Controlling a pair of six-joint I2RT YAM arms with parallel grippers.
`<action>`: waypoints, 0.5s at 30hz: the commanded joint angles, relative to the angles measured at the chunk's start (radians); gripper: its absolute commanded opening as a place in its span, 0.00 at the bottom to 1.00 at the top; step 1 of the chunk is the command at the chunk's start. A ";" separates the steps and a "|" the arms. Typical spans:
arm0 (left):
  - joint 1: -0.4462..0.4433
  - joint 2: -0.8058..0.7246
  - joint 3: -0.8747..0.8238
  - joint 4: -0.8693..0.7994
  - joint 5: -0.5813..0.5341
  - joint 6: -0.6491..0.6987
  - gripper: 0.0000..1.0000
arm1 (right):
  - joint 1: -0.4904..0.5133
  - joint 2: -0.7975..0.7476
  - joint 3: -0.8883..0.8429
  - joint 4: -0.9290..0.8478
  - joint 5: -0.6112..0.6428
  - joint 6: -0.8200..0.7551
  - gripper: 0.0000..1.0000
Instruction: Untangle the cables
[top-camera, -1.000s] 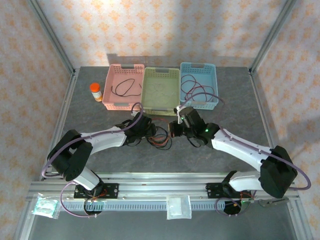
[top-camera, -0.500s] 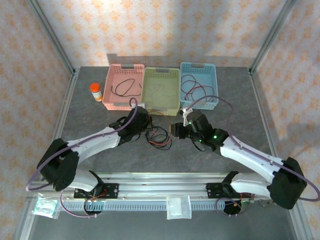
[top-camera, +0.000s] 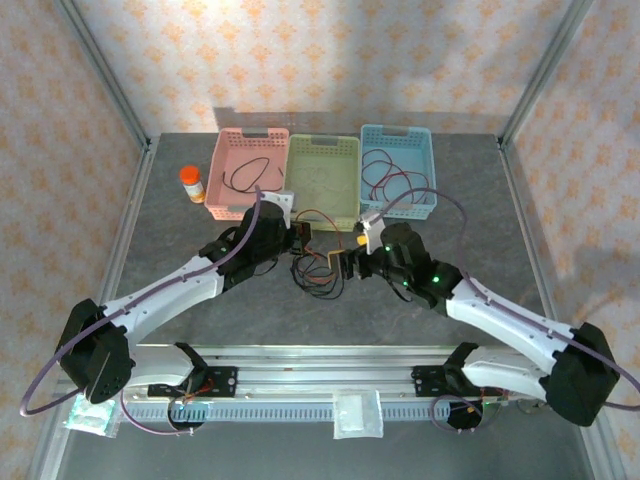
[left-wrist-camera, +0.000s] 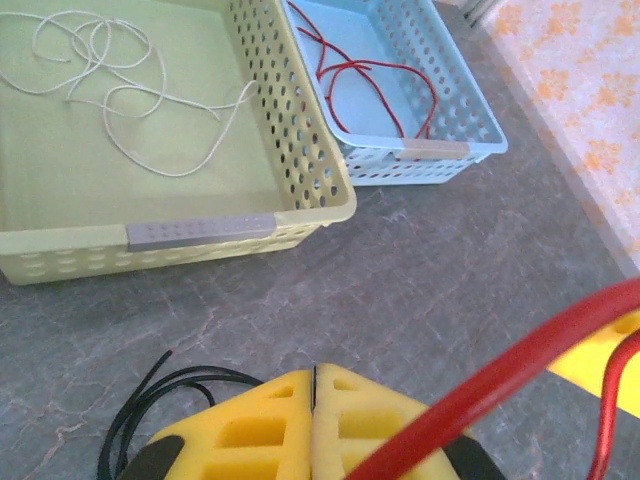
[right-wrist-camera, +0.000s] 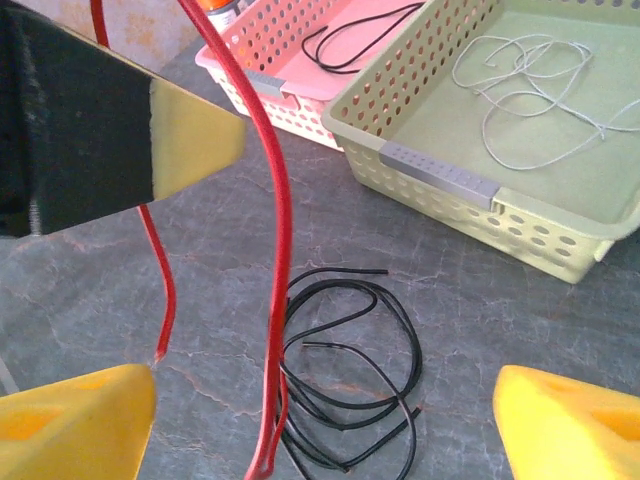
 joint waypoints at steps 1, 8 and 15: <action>-0.006 -0.013 0.025 -0.025 0.052 0.044 0.00 | -0.002 0.040 0.038 0.064 -0.036 -0.035 0.82; -0.005 0.007 0.019 -0.024 0.039 0.032 0.00 | -0.005 0.075 0.072 0.132 -0.055 0.038 0.29; -0.006 0.060 -0.026 0.021 -0.033 -0.038 0.36 | -0.005 0.034 0.118 0.066 -0.020 0.064 0.00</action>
